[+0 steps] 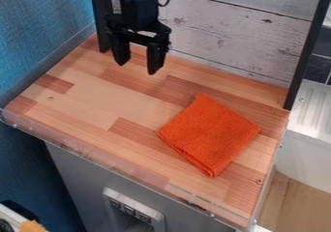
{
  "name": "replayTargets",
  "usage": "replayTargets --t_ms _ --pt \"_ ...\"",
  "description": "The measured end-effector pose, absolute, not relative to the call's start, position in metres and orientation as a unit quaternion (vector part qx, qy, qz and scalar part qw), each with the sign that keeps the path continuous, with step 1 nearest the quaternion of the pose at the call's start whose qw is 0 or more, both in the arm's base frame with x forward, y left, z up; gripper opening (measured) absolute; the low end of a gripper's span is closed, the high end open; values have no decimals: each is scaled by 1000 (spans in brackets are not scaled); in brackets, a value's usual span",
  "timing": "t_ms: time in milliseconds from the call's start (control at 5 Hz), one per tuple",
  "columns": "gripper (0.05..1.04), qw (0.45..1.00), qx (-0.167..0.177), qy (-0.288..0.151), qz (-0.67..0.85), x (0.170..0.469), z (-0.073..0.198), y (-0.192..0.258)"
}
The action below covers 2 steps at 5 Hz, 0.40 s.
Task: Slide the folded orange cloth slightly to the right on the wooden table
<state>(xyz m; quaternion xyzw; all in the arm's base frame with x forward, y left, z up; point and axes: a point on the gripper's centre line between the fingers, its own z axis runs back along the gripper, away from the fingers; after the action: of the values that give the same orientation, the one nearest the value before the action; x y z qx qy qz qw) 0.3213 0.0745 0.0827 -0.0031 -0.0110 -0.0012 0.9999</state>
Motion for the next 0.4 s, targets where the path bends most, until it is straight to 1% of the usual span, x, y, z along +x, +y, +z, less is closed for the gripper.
replayTargets --t_ms 400 --pt "998 1000 3 -13 0 320 86 91"
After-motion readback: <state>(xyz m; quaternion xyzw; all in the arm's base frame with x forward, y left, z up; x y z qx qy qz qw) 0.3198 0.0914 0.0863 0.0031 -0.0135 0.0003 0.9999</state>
